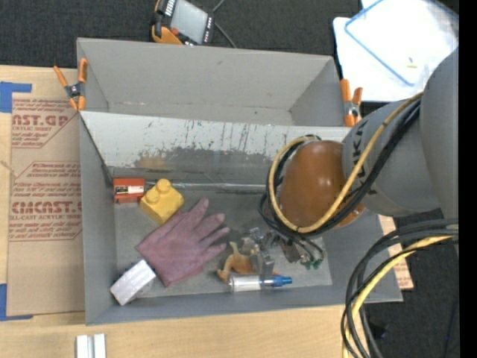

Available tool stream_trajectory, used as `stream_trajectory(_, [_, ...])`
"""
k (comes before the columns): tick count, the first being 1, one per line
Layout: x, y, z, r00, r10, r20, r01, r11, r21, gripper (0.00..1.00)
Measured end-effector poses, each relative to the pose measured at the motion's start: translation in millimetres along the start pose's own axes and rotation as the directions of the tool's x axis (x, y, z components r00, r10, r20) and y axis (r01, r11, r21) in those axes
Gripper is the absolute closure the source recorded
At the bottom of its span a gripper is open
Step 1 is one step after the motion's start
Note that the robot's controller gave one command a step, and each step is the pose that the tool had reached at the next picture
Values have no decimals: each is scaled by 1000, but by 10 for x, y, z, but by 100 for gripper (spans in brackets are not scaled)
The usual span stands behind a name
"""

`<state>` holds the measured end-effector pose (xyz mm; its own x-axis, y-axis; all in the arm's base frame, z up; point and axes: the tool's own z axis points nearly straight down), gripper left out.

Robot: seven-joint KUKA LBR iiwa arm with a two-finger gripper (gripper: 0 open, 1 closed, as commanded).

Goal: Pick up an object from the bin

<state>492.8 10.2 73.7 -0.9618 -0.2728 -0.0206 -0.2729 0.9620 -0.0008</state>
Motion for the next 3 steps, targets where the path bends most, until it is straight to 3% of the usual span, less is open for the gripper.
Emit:
stream_trajectory(1, [0,0,0,1000,0,0,0,1000,0,100])
stream_trajectory(2, [-32,27,-501,1000,-23,5,23,1000,1,100])
stream_trajectory(3, [-47,-17,-1214,1000,-14,1,14,1000,1,100])
